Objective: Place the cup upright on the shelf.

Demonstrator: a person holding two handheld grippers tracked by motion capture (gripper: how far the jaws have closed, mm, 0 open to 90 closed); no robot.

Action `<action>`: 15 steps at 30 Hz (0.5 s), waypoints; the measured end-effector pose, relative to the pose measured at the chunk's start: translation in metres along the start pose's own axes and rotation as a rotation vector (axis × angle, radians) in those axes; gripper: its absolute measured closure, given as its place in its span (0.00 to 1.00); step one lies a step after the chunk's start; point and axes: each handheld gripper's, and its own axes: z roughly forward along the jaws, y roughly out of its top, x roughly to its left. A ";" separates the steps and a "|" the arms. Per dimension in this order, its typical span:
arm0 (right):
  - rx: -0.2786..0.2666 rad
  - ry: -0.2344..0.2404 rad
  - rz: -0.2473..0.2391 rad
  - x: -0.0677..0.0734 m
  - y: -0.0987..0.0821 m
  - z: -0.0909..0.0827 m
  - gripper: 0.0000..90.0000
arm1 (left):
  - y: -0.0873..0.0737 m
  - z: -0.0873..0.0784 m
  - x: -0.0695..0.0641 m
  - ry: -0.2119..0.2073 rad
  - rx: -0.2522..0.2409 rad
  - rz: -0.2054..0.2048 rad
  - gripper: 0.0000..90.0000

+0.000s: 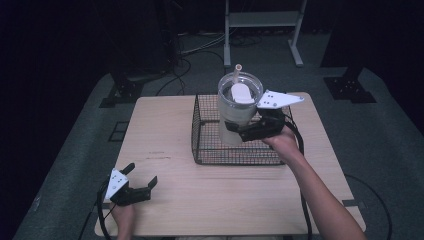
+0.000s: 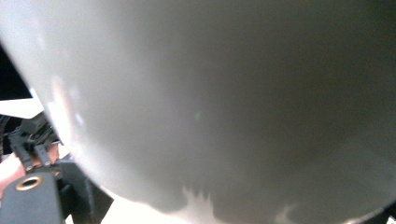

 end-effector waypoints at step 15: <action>0.002 -0.023 0.010 -0.022 0.021 0.032 0.10 | 0.000 0.000 0.001 -0.002 -0.007 -0.008 0.00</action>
